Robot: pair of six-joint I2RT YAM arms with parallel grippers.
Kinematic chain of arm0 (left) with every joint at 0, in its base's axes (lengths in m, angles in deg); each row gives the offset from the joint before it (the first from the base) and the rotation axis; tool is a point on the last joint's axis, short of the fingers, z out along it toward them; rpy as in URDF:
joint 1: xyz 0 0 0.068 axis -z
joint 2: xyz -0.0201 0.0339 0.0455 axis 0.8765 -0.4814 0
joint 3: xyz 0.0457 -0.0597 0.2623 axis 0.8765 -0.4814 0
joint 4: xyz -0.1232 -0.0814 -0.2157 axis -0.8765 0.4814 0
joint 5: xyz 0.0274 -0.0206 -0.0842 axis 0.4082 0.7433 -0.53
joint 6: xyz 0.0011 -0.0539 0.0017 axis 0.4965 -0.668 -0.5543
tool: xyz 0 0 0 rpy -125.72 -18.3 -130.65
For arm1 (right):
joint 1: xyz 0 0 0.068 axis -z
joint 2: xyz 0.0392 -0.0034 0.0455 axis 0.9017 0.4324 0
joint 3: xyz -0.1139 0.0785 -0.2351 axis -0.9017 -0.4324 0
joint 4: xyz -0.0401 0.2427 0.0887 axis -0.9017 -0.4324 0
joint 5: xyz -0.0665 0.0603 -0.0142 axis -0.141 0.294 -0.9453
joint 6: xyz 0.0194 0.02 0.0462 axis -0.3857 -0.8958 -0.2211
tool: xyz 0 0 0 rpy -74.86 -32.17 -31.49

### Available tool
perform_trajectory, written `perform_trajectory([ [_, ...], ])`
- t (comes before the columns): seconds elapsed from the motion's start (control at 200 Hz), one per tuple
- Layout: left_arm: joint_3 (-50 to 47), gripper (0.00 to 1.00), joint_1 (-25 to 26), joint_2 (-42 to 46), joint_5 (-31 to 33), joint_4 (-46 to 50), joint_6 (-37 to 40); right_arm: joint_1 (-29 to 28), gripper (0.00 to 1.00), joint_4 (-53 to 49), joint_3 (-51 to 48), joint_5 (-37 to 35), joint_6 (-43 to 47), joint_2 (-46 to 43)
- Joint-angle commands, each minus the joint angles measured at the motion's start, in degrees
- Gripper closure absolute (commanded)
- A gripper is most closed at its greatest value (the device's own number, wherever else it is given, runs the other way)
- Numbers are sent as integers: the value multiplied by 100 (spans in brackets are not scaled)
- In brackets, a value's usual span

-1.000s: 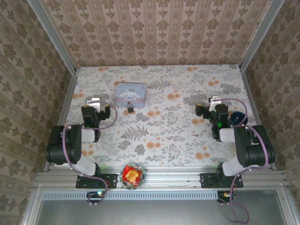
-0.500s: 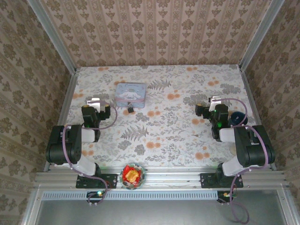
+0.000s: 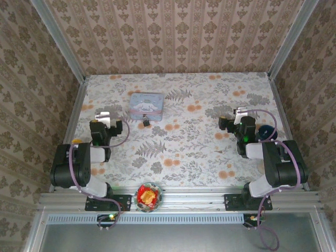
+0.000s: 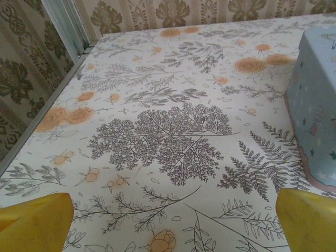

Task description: Unlock a padlock with a key

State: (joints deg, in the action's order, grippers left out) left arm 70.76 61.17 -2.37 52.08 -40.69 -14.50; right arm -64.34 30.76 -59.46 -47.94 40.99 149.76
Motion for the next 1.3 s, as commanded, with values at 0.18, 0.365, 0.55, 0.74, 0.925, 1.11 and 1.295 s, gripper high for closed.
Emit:
perform_trajectory([
  [0.18, -163, 0, 91, 1274, 485, 522, -186, -47, 0, -1139, 281, -565, -304, -972],
  [0.365, 15, 0, 137, 2238, 399, 1717, -572, -47, 0, -2688, 756, -975, -835, -1502],
  [0.55, 263, 0, 161, 3049, 197, 2909, -1037, -56, 0, -3558, 842, -1028, -1419, -2090],
  [0.74, 413, 0, 171, 3497, 158, 3565, -1707, -82, 0, -4671, 999, -1063, -1840, -2570],
  [0.925, 1050, 0, 144, 3060, -301, 4175, -2102, -181, 0, -5581, 1249, -945, -2204, -2704],
  [1.11, 1688, 0, 161, 2113, -858, 4121, -2726, -560, 0, -6160, 1506, -1001, -2598, -2664],
  [1.295, 2474, 0, 183, 958, -1599, 3857, -2916, -946, 0, -6200, 1760, -674, -3017, -2455],
])
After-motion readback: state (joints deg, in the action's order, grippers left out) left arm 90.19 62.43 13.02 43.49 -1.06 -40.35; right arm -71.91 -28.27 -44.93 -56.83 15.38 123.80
